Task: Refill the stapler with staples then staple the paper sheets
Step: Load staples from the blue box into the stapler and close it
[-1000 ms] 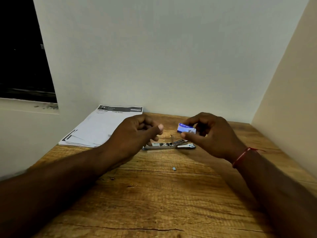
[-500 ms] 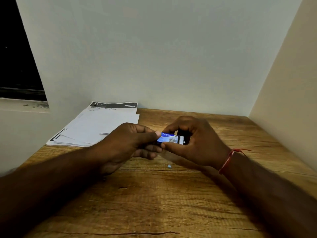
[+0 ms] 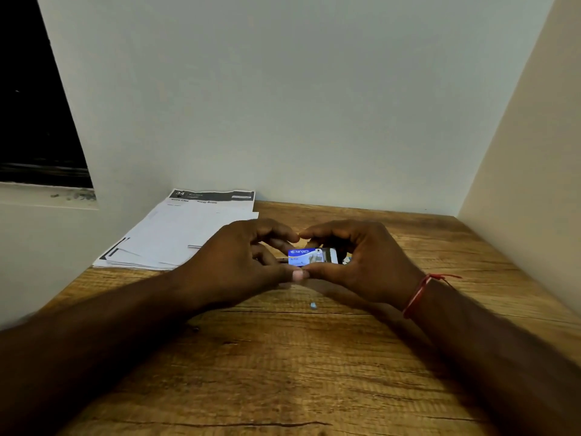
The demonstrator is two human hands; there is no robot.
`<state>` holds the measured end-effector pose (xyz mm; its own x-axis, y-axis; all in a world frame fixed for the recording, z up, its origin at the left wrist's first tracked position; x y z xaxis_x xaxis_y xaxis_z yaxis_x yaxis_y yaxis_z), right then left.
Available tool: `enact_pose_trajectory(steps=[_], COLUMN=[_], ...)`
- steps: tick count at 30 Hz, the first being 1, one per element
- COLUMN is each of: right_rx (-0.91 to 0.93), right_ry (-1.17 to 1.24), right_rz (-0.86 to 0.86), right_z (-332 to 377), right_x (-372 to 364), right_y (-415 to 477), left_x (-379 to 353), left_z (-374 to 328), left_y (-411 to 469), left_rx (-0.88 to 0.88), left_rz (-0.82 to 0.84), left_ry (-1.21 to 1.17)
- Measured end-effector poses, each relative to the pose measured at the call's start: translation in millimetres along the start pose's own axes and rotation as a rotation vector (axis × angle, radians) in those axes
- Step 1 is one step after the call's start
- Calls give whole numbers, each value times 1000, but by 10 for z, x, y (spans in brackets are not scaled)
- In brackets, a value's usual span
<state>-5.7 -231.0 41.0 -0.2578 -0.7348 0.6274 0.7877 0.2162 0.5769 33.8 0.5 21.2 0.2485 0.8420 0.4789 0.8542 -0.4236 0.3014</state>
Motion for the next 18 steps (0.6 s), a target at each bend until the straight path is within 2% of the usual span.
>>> enact_pose_trajectory(steps=[10,18], right_rx=[-98,-134], right_ry=[20,-23], right_rz=[156,232], right_z=[-178,-234], right_x=[77,107], right_y=[42,37], left_x=[116,126], left_z=[92,122], left_y=[76,116], left_rx=[-111,-121], left_rz=[-65,42], left_ry=[311,395])
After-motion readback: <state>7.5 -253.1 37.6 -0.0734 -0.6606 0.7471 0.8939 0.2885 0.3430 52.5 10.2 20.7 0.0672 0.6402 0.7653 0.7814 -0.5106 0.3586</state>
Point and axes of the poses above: each hand's wrist, its own y-axis towards the middle knuckle, its own x-axis out of the back of the hand, z = x × y, the point moved 4 cm from there along y, towards the middle knuckle, and after that the axes turned 3 degrees about -z, right-handed, at the moved point
